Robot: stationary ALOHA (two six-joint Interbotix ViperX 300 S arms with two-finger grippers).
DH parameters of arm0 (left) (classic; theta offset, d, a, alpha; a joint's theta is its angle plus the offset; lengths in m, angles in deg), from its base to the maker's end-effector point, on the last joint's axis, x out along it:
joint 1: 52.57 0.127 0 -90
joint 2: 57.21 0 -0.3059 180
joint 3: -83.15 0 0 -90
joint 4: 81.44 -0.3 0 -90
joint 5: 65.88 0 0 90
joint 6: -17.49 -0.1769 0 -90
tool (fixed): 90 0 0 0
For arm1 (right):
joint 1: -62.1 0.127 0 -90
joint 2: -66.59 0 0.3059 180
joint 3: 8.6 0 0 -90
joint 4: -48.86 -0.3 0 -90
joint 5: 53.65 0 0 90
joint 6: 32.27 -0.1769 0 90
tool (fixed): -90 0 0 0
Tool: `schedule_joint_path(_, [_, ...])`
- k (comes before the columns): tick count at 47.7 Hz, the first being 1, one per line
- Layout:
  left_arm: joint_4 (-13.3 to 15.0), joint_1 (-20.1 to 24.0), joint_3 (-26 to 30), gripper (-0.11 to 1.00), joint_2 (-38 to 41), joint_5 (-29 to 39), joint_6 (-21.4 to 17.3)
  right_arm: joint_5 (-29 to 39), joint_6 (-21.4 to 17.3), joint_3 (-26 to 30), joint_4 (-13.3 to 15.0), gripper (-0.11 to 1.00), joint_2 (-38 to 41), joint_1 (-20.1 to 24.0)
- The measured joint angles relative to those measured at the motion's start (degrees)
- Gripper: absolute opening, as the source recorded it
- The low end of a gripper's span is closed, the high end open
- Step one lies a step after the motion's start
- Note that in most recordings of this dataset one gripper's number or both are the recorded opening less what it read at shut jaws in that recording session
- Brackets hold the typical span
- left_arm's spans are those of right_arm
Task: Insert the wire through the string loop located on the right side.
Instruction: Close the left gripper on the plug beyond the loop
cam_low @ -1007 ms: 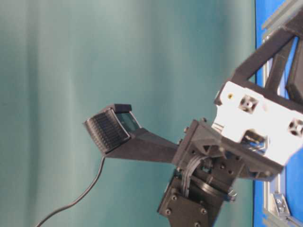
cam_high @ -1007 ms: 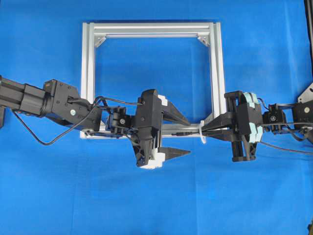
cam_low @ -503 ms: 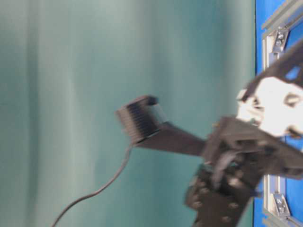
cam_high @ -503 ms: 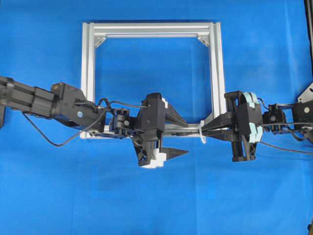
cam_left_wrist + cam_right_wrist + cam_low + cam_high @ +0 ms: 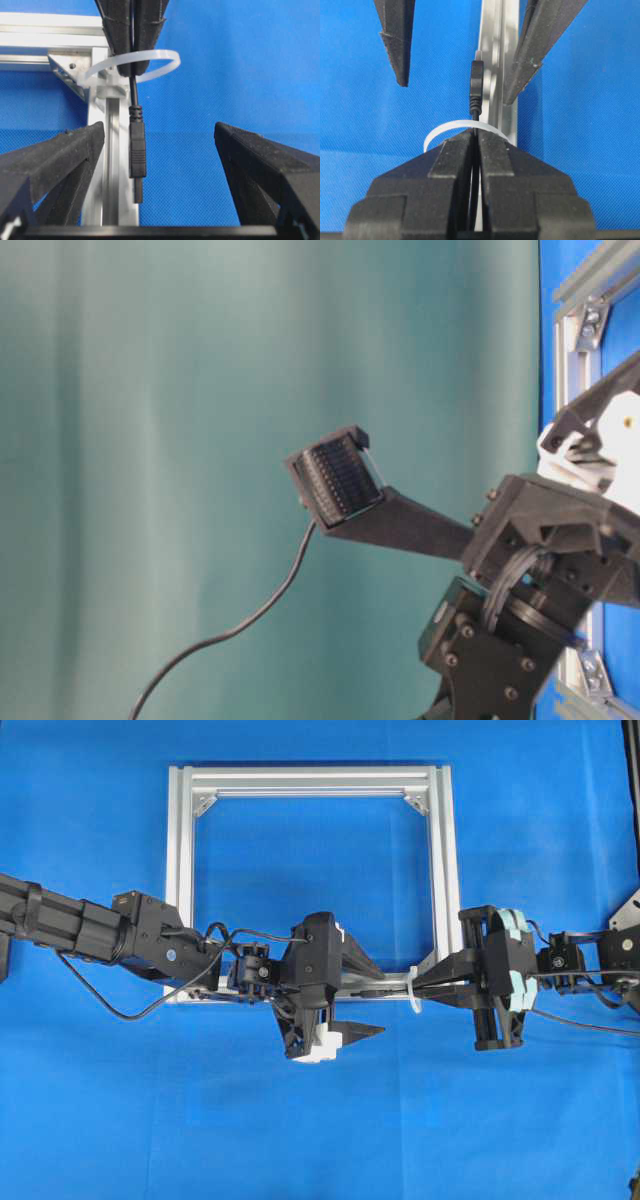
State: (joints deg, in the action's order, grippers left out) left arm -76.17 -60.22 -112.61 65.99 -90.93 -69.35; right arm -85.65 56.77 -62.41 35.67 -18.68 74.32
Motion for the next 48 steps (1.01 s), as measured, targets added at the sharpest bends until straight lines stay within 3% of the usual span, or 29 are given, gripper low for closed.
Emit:
schedule_joint_path(40, [0.00, 0.35, 0.18, 0.84, -0.09, 0.00, 0.18, 0.09, 0.00, 0.00, 0.00, -0.03, 0.00, 0.00])
schedule_joint_path(44, [0.09, 0.35, 0.35, 0.78, -0.09, 0.18, 0.70, 0.00, 0.00, 0.00, 0.00, -0.03, 0.00, 0.00])
schedule_joint_path(48, [0.00, 0.35, 0.79, 0.56, 0.00, 1.41, 0.62, 0.09, 0.00, 0.00, 0.00, -0.03, 0.00, -0.09])
